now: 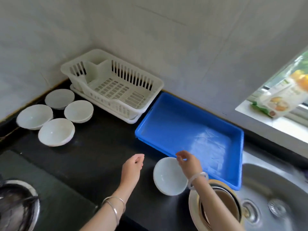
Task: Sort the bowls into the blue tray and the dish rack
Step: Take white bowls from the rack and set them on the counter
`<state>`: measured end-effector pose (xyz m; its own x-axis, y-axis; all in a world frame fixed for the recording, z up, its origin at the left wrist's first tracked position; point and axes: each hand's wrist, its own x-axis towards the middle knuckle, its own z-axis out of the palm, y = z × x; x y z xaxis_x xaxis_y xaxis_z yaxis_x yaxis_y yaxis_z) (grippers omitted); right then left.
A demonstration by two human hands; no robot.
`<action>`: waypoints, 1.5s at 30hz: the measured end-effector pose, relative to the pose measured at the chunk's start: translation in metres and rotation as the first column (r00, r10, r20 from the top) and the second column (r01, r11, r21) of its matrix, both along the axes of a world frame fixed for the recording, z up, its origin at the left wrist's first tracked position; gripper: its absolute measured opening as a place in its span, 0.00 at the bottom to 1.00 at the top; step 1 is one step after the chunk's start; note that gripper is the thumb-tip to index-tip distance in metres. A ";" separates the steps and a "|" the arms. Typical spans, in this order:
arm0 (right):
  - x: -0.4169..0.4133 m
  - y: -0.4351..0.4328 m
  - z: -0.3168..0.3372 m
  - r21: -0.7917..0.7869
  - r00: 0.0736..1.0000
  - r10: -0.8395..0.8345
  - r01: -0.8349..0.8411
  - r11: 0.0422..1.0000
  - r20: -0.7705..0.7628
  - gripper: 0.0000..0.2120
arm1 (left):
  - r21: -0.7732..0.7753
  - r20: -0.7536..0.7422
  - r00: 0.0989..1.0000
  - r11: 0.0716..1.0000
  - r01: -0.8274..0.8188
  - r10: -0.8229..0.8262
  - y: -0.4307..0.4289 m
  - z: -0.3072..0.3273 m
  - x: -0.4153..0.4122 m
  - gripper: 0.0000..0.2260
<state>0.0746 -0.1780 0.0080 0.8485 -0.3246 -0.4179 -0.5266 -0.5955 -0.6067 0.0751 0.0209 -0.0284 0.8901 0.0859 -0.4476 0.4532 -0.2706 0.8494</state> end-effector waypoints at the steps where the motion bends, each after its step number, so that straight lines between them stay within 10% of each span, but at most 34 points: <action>1: -0.009 -0.009 -0.004 -0.063 1.000 -0.007 0.006 0.998 -0.018 0.08 | 0.044 -0.002 0.998 0.997 0.065 -0.065 -0.009 -0.001 -0.002 0.13; 6: -0.037 -0.026 -0.019 -0.175 0.990 0.015 -0.041 0.984 -0.143 0.08 | 0.148 -0.039 0.964 0.953 0.265 -0.262 -0.034 -0.011 -0.017 0.16; 21: -0.032 -0.016 -0.008 -0.377 0.964 0.129 -0.211 0.902 -0.232 0.07 | -0.058 -0.125 0.975 0.983 0.175 -0.181 -0.033 -0.022 -0.028 0.16; 45: -0.023 -0.032 0.028 0.106 0.993 -0.120 0.119 0.987 0.006 0.07 | -0.269 -0.273 0.960 0.963 -0.022 -0.055 -0.007 -0.009 -0.022 0.22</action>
<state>0.0515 -0.2096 0.0361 0.8116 -0.3783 -0.4451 -0.5822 -0.4611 -0.6697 0.0530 0.0143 -0.0374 0.7286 -0.0840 -0.6798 0.6771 -0.0611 0.7333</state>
